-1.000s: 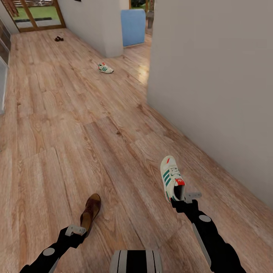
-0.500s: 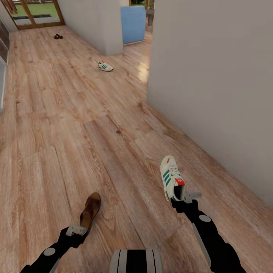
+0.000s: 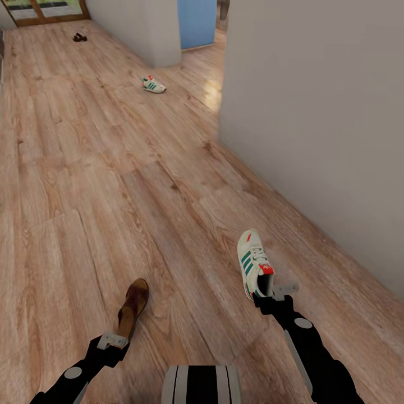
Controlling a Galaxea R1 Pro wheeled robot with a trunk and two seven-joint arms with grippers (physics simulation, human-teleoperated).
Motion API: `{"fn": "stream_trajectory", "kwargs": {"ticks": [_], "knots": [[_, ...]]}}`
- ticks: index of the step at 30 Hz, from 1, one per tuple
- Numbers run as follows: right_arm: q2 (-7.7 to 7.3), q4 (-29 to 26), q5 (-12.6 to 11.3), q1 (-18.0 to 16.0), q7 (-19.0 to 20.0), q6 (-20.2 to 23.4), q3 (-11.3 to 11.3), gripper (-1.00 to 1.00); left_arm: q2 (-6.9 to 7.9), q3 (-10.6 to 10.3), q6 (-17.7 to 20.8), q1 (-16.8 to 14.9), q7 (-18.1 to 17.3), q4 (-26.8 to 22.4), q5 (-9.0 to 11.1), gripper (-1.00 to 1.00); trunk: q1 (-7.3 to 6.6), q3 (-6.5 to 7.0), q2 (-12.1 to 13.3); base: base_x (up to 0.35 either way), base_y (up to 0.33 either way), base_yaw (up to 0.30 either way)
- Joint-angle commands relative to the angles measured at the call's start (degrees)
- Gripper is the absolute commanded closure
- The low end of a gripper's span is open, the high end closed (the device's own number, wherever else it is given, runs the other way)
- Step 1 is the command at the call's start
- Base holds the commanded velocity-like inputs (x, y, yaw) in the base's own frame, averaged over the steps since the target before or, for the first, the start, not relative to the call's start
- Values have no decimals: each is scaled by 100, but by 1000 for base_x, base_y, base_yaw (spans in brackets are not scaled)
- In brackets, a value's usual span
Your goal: Pick up the two gym shoes and the two sandals from the corridor floor and place them onto the hallstand (shoe rack) in the corridor, making sure they are on the rack and not on the floor. Arrange them so the two gym shoes are next to each other and the two sandals are next to each other.
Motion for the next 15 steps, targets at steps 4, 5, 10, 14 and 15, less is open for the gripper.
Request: {"fn": "stream_trajectory", "kwargs": {"ticks": [4, 5, 10, 14, 15], "knots": [[-3, -5, 23, -1, 25, 36, 2, 100, -4, 49, -129, 2, -37, 7, -53, -100, 9, -114, -7, 0, 0, 0], [-3, -4, 23, -1, 25, 34, 2, 100, -4, 49, -175, 3, -37, 7, -52, -100, 11, -138, -8, 0, 0, 0], [-3, -2, 31, -1, 27, 23, 2, 100, -4, 55, -428, 34, -37, 13, -44, -100, 24, -255, -15, 0, 0, 0], [-22, -5, 46, -1, 33, -14, -7, 100, -4, 57, -527, 50, -37, 10, -39, -100, 35, -345, -20, 0, 0, 0], [-27, -7, 47, -1, 33, -32, -10, 100, -4, 57, -537, 51, -37, 10, -38, -100, 37, -367, -22, 0, 0, 0]]}}
